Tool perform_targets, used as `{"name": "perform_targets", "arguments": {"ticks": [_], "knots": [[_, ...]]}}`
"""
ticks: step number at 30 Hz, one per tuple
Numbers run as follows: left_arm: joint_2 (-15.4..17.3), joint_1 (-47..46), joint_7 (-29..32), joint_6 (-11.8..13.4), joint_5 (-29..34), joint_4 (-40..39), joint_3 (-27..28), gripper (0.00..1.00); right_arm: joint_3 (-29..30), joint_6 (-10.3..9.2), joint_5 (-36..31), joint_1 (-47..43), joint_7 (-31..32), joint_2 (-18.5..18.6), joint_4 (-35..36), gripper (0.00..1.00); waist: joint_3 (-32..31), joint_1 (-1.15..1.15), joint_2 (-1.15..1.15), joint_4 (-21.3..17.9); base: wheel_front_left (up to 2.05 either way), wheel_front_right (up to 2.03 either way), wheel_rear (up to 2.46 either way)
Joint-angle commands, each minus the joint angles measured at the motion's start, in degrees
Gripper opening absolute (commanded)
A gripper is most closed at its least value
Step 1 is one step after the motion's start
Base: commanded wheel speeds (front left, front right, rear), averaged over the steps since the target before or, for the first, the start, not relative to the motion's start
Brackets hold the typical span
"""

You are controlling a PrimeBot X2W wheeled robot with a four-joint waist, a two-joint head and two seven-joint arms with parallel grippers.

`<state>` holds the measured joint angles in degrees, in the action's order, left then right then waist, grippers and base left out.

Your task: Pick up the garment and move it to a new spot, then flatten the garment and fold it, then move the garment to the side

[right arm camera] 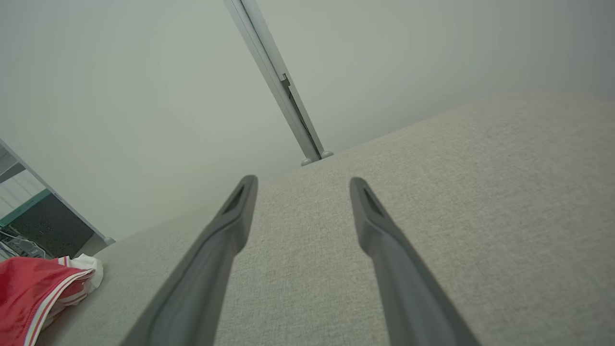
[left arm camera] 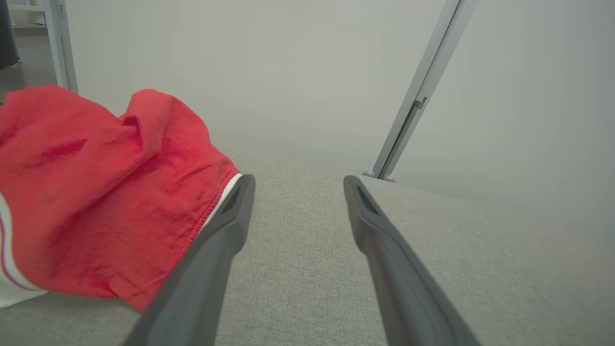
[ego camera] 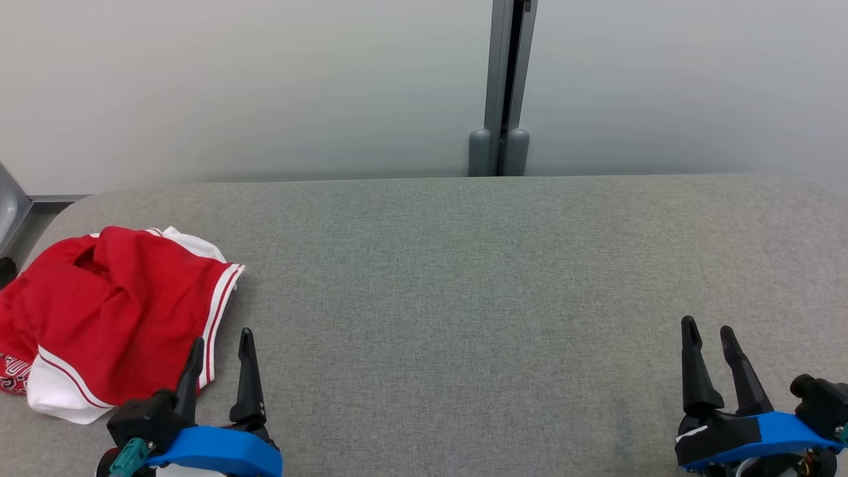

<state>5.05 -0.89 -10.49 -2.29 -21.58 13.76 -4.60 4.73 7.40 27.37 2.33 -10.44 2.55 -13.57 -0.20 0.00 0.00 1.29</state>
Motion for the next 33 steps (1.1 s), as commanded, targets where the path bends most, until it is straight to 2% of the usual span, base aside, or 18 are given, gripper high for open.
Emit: {"name": "perform_targets", "arguments": {"ticks": [1,33], "knots": [[0.5,0.0,-0.5,0.3,1.5,0.0,-0.2,1.00,0.0,0.13,-1.4,0.0,-0.5,0.4,0.2,1.00,0.0,0.00,0.00,0.1,0.00,0.00,0.00],[1.2,0.4,-1.5,2.8,12.3,1.2,-1.9,1.00,-0.9,0.10,-15.4,0.5,-4.3,0.5,-2.3,1.00,0.0,0.00,0.00,0.2,0.00,0.00,0.00]]}}
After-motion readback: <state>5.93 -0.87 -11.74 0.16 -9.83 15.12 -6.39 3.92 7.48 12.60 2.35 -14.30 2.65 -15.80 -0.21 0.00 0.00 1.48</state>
